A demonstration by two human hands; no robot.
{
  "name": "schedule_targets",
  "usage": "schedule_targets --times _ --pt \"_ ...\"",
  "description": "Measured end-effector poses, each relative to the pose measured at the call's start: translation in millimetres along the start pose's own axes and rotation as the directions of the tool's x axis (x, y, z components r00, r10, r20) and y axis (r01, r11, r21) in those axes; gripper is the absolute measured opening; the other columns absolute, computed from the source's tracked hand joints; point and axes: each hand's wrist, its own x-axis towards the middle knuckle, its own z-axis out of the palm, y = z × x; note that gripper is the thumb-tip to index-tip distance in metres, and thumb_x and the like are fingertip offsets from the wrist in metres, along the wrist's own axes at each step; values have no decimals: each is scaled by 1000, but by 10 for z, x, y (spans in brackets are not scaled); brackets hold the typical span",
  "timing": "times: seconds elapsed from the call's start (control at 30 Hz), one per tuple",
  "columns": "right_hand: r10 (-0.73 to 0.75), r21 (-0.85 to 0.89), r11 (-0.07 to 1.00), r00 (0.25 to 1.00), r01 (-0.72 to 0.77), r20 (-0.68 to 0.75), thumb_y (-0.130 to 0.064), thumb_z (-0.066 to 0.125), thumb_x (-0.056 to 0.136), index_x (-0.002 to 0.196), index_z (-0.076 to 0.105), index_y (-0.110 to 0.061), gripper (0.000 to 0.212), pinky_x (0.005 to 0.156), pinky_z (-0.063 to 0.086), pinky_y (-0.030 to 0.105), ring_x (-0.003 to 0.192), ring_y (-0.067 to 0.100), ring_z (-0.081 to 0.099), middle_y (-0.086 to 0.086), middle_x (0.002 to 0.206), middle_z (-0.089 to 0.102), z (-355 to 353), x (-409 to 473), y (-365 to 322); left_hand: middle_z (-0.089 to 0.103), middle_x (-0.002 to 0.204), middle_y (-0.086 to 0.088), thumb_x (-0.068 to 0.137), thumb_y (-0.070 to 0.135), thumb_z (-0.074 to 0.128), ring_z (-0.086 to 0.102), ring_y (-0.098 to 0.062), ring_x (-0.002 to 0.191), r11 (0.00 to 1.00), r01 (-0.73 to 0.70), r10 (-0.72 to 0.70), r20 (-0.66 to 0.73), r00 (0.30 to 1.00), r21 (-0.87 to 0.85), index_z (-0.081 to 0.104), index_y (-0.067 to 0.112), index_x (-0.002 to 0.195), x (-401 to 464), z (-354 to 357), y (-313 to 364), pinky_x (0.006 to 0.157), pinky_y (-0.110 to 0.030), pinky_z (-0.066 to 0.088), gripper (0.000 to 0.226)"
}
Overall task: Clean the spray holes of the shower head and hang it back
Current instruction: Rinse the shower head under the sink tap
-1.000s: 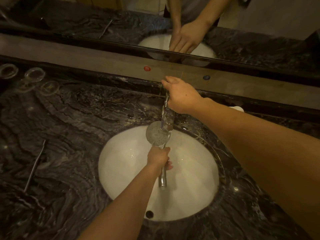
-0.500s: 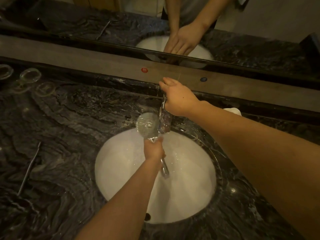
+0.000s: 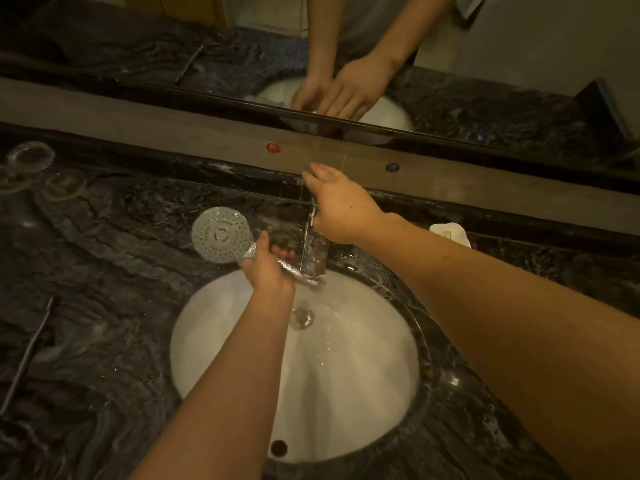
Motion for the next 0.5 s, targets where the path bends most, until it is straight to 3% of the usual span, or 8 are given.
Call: schedule_targets --times 0.1,0.23,0.4,0.5 --pt "4 -4 1000 1000 -4 -23 -17 60 89 157 17 -13 81 120 16 34 152 23 7 8 165 11 12 -9 -8 50 59 0 91 11 64 47 -11 46 925 -203 207 21 978 322 49 9 122 -197 -154 110 46 -29 43 35" --pt "17 13 1000 997 -16 -72 -13 59 88 158 14 -14 83 121 17 36 152 20 2 5 166 6 106 -74 -8 54 66 -6 92 13 64 51 -15 52 693 -295 220 197 955 658 54 9 119 -476 -484 187 46 -29 47 29" --pt "112 14 994 967 -112 -228 -9 57 87 158 7 -12 87 118 15 30 152 19 -5 4 166 -2 376 -176 -174 54 67 -8 91 12 62 50 -18 50 565 -240 79 238 968 789 55 15 105 -714 -795 233 46 -30 48 16" --pt "161 -35 984 948 -178 -274 -18 54 89 157 7 -9 83 123 4 38 152 24 -3 9 166 1 428 -121 -274 47 63 -7 88 9 59 42 -17 47 541 -224 21 254 967 811 51 17 90 -820 -931 275 43 -27 38 11"
